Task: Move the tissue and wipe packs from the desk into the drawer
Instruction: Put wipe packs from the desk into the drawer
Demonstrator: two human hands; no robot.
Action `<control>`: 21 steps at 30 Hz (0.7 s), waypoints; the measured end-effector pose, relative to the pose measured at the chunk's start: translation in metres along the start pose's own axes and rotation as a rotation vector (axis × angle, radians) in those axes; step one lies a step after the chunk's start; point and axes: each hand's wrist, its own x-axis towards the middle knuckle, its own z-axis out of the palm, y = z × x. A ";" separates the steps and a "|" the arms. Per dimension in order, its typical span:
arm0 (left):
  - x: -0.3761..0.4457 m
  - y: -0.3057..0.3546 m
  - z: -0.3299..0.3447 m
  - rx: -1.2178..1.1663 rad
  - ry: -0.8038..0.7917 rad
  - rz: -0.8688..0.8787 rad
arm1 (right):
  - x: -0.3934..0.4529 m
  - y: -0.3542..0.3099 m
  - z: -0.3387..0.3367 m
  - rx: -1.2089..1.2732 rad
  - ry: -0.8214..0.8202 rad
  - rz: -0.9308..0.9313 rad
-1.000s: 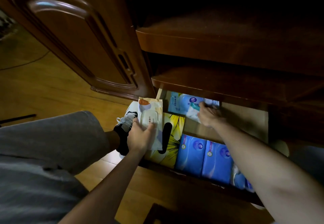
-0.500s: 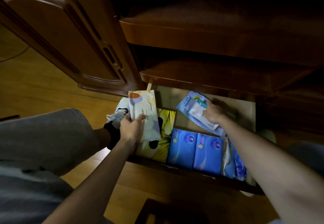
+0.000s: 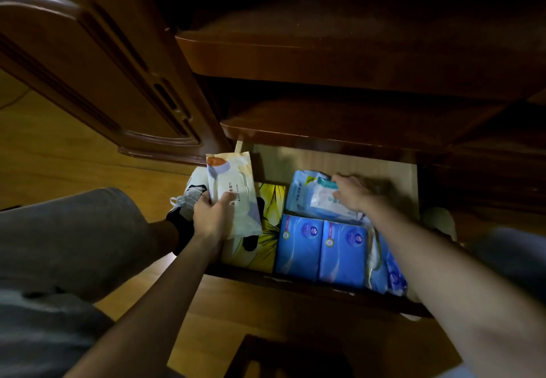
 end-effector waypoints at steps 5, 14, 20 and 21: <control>-0.005 0.001 0.000 -0.009 0.000 0.005 | -0.004 0.003 -0.001 0.080 -0.071 -0.048; -0.011 0.003 0.018 -0.014 -0.070 0.055 | -0.010 0.035 -0.027 0.399 0.130 0.045; -0.016 -0.001 0.027 -0.013 -0.094 0.071 | -0.009 0.015 -0.002 0.350 0.027 -0.053; -0.016 -0.002 0.027 -0.011 -0.098 0.068 | -0.008 0.011 0.003 0.262 0.021 -0.070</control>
